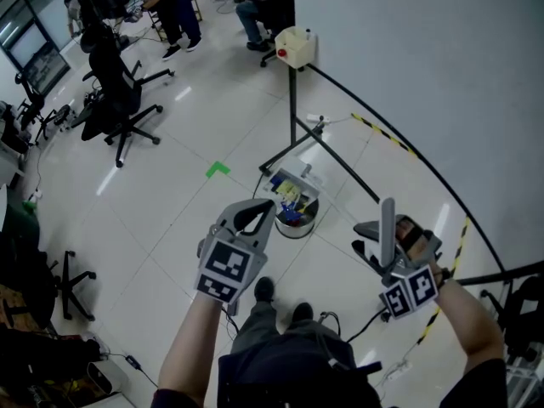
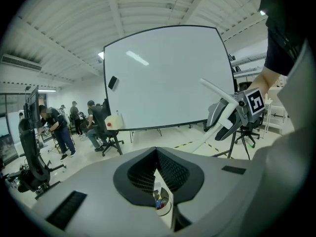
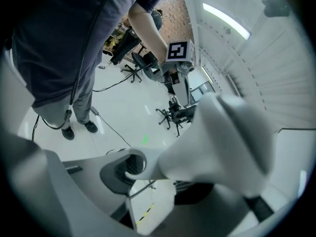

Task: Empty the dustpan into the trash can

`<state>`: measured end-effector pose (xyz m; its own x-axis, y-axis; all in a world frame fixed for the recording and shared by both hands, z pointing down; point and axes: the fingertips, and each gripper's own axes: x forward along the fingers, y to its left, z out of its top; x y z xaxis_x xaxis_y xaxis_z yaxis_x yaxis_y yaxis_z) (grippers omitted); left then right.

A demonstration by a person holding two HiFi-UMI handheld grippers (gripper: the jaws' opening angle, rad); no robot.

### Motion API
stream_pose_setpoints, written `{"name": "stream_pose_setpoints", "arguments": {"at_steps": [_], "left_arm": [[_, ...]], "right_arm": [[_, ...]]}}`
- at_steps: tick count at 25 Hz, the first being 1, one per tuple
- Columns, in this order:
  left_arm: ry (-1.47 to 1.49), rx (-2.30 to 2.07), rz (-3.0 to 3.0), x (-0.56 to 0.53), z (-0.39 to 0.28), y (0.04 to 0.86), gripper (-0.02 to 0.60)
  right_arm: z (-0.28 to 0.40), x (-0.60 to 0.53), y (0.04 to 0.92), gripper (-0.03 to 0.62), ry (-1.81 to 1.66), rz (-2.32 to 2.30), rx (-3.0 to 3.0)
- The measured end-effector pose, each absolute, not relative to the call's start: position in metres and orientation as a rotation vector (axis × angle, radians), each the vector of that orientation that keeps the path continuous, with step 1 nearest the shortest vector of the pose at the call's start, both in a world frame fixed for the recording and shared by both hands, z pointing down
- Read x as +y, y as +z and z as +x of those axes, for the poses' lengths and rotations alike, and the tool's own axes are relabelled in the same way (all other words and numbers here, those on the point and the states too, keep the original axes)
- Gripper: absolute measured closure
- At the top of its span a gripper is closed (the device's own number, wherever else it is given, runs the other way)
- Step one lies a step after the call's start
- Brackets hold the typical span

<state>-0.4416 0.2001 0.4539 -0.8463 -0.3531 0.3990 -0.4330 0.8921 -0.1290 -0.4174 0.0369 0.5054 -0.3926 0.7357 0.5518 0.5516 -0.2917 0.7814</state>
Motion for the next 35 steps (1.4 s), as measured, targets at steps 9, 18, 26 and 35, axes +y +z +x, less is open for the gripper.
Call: {"name": "stream_pose_setpoints", "arguments": {"at_steps": [9, 18, 26, 35], "left_arm": [[0.298, -2.662, 0.567, 0.197, -0.434, 0.465, 0.583], [0.296, -2.641, 0.591, 0.182, -0.439, 0.473, 0.583], [0.288, -2.638, 0.588, 0.183, -0.440, 0.478, 0.583], [0.264, -2.633, 0.594, 0.182, -0.442, 0.486, 0.583]], "right_arm": [[-0.424, 0.008, 0.517, 0.402, 1.792, 1.550, 1.833], [-0.419, -0.006, 0.522, 0.405, 1.873, 1.577, 1.696], [-0.416, -0.007, 0.519, 0.409, 1.903, 1.543, 1.549], [-0.415, 0.000, 0.520, 0.408, 1.906, 1.563, 1.533]]}}
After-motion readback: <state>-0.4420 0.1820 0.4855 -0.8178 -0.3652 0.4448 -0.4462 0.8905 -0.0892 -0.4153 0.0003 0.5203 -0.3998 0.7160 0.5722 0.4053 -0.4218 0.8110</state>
